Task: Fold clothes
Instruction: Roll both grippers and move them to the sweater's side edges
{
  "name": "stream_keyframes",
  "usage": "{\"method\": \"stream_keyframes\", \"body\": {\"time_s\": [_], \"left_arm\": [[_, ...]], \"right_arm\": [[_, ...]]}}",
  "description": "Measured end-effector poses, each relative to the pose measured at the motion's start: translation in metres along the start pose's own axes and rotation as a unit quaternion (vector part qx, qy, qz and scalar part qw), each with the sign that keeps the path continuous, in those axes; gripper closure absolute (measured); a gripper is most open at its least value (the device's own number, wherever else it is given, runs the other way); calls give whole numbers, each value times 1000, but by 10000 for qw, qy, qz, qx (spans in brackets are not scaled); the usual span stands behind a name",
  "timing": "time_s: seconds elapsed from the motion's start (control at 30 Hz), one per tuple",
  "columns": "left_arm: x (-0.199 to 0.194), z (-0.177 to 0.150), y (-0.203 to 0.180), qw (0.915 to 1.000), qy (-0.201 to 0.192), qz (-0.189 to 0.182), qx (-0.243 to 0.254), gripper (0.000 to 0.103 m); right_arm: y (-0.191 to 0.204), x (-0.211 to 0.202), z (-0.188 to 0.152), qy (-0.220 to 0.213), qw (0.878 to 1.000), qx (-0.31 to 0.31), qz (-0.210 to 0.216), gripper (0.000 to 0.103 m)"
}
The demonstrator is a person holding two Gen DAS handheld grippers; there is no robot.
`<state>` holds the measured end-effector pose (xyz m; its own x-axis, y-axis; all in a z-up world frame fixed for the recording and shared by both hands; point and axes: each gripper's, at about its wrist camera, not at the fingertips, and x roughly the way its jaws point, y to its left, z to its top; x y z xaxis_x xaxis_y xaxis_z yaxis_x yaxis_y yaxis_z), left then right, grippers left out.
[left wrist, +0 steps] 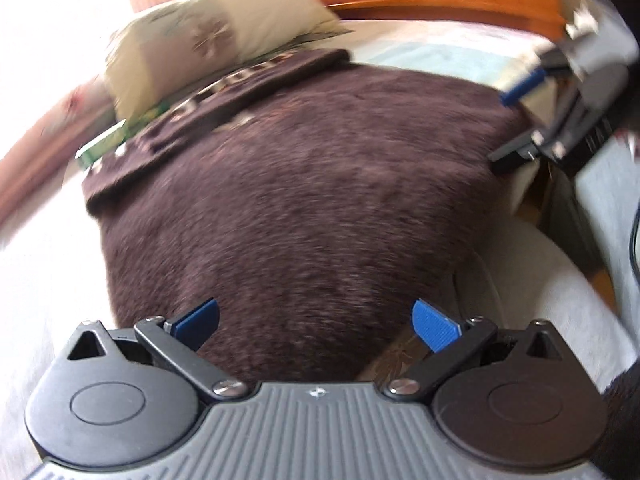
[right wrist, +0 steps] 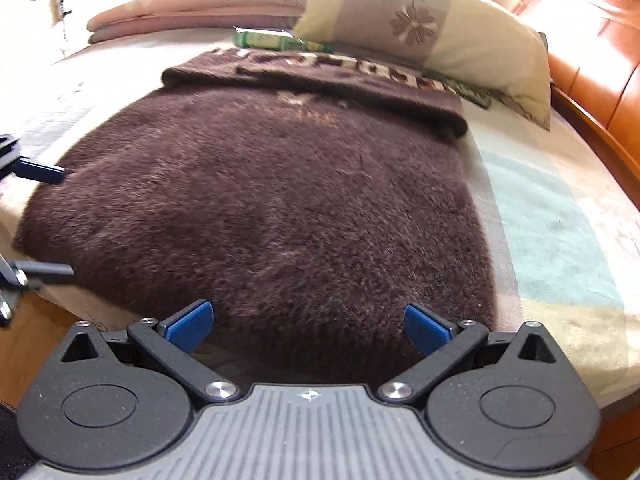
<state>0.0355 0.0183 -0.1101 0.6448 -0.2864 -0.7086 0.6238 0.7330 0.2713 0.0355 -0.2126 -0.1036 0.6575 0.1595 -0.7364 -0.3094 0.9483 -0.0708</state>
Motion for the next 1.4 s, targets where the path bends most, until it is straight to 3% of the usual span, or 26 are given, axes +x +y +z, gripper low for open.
{"method": "stream_keyframes", "body": {"time_s": [0.1,0.33,0.47,0.7,0.97,1.23,1.4], "left_arm": [[7,0,-18,9989,-127,207,407,1],[32,1,-53,9893,-307,265,1399,1],[44,1,-57,9814,-439,650,1751,1],[27,10,-43,9801,-642,846,1676,1],[6,26,-19,9881,-879,753,1010,1],[8,26,-20,9878,-753,744,1141,1],[18,19,-17,9832,-461,1010,1449,1]], "right_arm": [[2,-5,2,-63,10000,0,46,0],[1,-10,-3,-139,9990,347,227,0],[3,-12,-4,-160,9991,360,157,0],[4,-15,-3,-269,9995,146,24,0],[31,-15,-6,-426,9889,-1335,492,0],[65,23,3,-550,9738,-2202,-126,0],[48,28,7,-513,9695,-2332,-557,0]]}}
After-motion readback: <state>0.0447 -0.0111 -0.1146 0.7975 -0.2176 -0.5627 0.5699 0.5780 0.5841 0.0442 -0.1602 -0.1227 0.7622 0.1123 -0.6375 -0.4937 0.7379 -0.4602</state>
